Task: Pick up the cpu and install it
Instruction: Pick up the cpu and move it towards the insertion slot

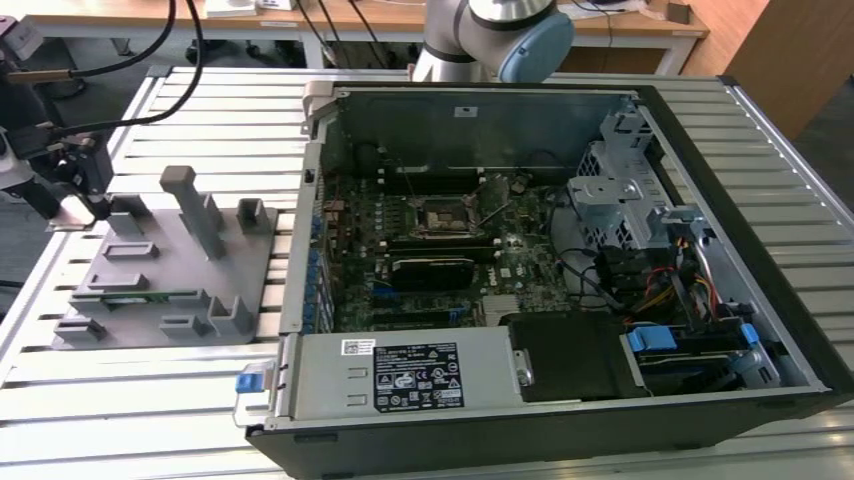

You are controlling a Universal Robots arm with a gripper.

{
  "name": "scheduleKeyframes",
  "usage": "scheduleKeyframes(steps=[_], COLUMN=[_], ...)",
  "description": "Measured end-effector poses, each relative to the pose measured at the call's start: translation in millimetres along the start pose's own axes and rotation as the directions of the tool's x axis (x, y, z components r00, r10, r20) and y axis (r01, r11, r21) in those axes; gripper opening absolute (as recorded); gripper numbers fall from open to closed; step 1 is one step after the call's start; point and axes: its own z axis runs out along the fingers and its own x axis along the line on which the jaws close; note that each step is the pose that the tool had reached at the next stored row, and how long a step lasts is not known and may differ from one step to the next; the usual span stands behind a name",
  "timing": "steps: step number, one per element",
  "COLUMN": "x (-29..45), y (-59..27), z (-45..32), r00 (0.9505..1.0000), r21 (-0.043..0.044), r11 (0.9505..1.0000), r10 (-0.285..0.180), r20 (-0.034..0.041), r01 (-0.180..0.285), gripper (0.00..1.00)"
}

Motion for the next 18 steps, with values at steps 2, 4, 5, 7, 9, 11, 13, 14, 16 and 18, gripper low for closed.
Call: scheduleKeyframes(steps=[2,4,5,7,9,11,13,14,16,18], x=[0.0,0.0,0.0,0.0,0.0,0.0,0.0,0.0,0.0,0.0], y=[0.1,0.2,0.3,0.4,0.5,0.7,0.8,0.9,1.1,1.3], z=[-2.1,-4.2,-5.2,-7.2,-9.1,-11.1,-13.0,-14.1,-16.1,-18.1], r00=[1.0,1.0,1.0,1.0,1.0,1.0,1.0,1.0,1.0,1.0], r21=[0.0,0.0,0.0,0.0001,0.0001,0.0,0.0,0.0,0.0001,0.0001], r11=[1.0,1.0,1.0,1.0,1.0,1.0,1.0,1.0,1.0,1.0], r10=[0.0,0.0,0.0,0.0,0.0,0.0,0.0,0.0,0.0,0.0], r20=[-0.0001,-0.0001,-0.0001,-0.0002,-0.0001,0.0,-0.0001,-0.0001,-0.0001,-0.0001], r01=[0.0,0.0,0.0,0.0,0.0,0.0,0.0,0.0,0.0,0.0], gripper=[0.54,0.54,0.54,0.54,0.54,0.54,0.54,0.54,0.54,0.54])
